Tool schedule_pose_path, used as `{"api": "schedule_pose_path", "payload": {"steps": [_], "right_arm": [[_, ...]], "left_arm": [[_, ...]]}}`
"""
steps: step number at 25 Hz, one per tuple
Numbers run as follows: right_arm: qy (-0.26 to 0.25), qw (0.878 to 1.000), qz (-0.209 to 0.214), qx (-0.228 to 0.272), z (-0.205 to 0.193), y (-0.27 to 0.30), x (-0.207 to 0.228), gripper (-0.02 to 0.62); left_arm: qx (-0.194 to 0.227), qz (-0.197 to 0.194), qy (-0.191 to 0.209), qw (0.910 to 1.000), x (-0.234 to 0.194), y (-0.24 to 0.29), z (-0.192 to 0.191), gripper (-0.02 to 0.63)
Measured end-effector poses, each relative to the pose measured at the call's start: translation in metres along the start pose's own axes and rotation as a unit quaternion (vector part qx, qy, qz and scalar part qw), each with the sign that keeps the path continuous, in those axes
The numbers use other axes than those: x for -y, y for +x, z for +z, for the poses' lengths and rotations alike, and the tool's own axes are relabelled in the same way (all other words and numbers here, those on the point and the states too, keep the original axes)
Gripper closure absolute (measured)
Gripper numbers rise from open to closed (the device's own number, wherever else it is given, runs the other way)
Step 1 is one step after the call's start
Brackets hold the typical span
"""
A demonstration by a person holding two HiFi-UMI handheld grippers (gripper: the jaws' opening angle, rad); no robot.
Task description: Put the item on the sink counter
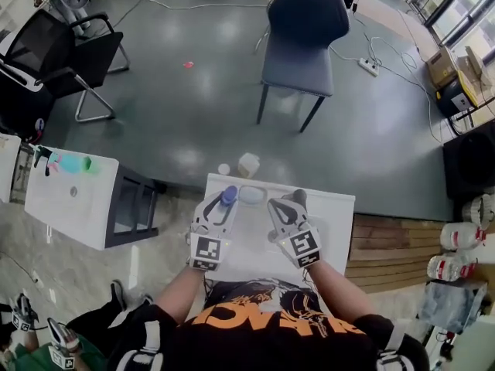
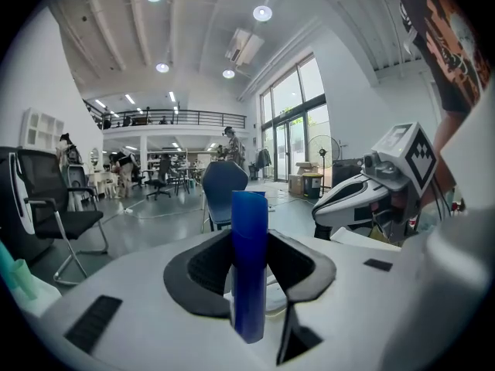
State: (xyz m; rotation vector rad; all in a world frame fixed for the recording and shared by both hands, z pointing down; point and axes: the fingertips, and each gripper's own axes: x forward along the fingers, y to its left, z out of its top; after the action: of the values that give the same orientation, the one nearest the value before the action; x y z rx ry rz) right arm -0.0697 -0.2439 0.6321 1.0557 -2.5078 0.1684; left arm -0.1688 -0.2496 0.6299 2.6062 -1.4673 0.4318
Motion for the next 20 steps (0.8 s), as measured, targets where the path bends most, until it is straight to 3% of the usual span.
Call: {"api": "schedule_pose_path", "payload": {"steps": [11, 20], "right_arm": [[0.003, 1.000, 0.014, -0.016, -0.001, 0.030, -0.010, 0.581], [0.003, 0.999, 0.023, -0.032, -0.006, 0.038, -0.017, 0.581]], "left_arm": [[-0.001, 0.018, -0.005, 0.9998, -0.028, 0.018, -0.031, 0.447], [0.030, 0.019, -0.030, 0.9989, -0.032, 0.036, -0.055, 0.448]]}}
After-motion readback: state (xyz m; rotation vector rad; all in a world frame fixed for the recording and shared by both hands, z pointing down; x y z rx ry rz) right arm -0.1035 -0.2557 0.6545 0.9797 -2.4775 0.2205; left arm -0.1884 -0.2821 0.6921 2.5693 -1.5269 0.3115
